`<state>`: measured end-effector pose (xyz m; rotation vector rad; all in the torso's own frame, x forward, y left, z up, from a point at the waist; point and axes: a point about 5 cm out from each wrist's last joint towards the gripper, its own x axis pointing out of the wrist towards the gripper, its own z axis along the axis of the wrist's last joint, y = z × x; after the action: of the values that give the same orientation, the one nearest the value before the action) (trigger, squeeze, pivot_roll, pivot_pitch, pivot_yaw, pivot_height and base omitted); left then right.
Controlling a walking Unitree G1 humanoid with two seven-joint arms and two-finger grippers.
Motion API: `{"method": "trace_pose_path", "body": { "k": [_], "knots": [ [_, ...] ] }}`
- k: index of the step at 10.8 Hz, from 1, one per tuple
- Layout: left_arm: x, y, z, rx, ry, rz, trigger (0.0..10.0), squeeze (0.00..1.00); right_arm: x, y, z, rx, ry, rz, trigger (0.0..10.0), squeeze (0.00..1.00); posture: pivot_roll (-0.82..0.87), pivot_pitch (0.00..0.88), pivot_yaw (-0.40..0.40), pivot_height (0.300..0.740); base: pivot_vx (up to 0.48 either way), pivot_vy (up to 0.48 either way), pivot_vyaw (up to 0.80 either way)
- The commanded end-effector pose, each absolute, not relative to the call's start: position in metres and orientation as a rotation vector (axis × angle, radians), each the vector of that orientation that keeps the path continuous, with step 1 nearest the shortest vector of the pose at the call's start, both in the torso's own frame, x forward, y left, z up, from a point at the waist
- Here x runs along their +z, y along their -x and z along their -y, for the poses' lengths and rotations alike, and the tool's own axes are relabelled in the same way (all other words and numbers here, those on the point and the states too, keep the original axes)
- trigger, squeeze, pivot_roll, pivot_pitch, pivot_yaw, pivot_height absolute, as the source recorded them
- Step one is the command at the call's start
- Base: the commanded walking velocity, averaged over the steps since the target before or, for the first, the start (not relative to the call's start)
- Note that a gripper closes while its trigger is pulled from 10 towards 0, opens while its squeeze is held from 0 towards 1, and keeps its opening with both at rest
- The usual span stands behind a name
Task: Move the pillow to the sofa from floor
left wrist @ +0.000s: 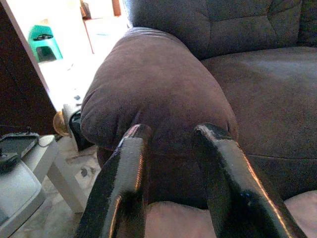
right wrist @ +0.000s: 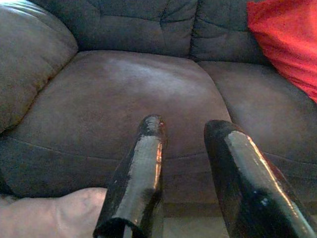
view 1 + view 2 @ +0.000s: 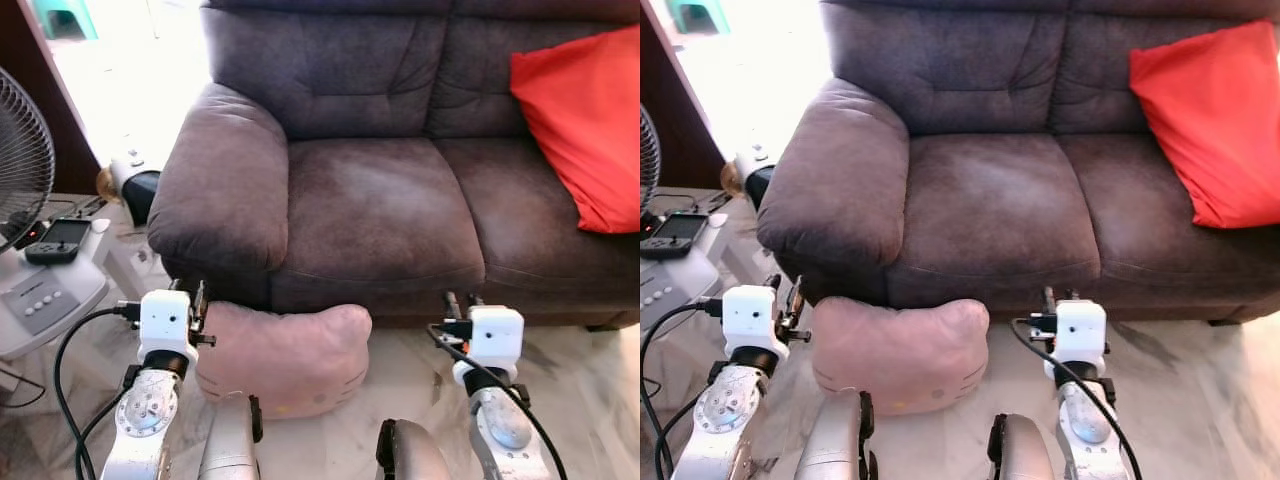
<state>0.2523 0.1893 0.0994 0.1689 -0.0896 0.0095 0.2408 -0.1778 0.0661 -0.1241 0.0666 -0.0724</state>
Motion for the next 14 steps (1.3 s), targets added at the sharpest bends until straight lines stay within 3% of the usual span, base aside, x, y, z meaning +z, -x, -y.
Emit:
{"method": "trace_pose_path", "body": {
  "k": [1, 7, 9, 14],
  "knots": [
    [0.0973, -0.2507, -0.1914, 0.008, -0.191, 0.067, 10.0, 0.00, 0.0659, -0.2404, 0.1774, -0.067, 0.136, -0.068, 10.0, 0.00, 0.08, 0.070, -0.044, 0.600, 0.000, 0.000, 0.80],
    [0.0953, -0.2498, -0.1902, 0.002, -0.193, 0.059, 10.0, 0.00, 0.0643, -0.2398, 0.1759, -0.046, 0.136, -0.068, 10.0, 0.00, 0.08, 0.051, -0.039, 0.600, 0.000, 0.000, 0.09],
    [0.0961, -0.2498, -0.1912, 0.001, -0.196, 0.059, 10.0, 0.00, 0.0653, -0.2401, 0.1741, -0.049, 0.123, -0.054, 10.0, 0.00, 0.08, 0.049, -0.038, 0.600, 0.000, 0.000, 0.80],
    [0.0965, -0.2499, -0.1923, 0.002, -0.196, 0.056, 10.0, 0.00, 0.0673, -0.2412, 0.1775, -0.076, 0.087, -0.042, 10.0, 0.00, 0.08, 0.063, -0.036, 0.600, 0.000, 0.000, 0.00]
  ]
}}
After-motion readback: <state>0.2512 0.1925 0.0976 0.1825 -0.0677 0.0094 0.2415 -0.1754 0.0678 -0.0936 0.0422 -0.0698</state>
